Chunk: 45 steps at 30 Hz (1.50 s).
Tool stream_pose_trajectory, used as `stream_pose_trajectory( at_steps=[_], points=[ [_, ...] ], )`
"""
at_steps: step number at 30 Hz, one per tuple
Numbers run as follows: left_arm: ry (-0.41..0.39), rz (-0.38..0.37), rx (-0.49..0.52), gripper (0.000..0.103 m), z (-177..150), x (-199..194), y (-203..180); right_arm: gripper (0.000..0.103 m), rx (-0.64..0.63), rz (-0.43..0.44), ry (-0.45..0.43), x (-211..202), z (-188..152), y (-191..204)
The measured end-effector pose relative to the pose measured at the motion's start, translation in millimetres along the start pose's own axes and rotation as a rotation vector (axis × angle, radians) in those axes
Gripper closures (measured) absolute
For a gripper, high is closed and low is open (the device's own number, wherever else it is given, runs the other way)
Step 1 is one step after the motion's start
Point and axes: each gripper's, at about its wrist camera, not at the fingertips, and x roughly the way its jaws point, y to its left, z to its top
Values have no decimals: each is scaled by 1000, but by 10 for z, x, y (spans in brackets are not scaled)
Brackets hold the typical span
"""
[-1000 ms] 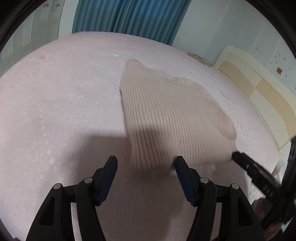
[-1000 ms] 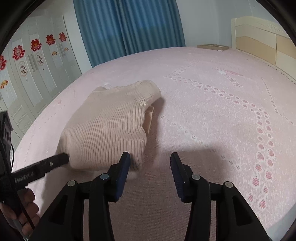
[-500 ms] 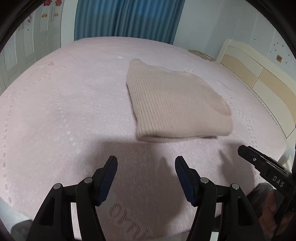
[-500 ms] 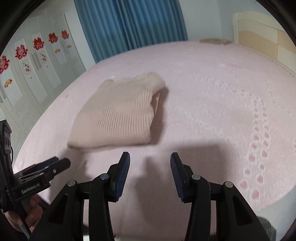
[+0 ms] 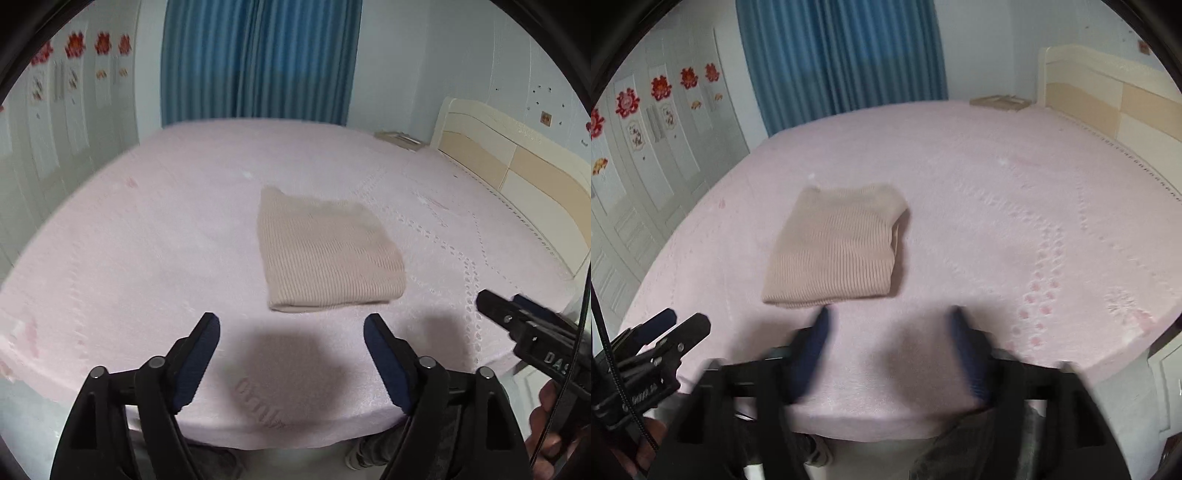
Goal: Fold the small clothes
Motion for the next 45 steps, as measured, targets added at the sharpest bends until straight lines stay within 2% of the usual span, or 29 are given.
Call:
stream_pose_trajectory(
  at_steps=[2, 5, 10, 15, 29, 45],
  points=[
    [-30, 15, 17, 14, 28, -208, -54, 19, -24, -38, -21, -178, 43, 39],
    [-61, 29, 32, 10, 66, -431, -118, 13, -28, -37, -40, -432, 71, 61],
    [-77, 29, 62, 10, 126, -666, -214, 8, -13, -56, -91, -817, 130, 38],
    [-84, 31, 76, 10, 144, -763, -265, 7, 9, -63, -116, -1062, 147, -15],
    [-86, 54, 70, 10, 156, -805, -268, 7, -1, -114, -103, -1158, 170, 13],
    [-66, 55, 56, 10, 152, -765, -236, 8, -11, -122, -102, -1144, 198, 52]
  ],
)
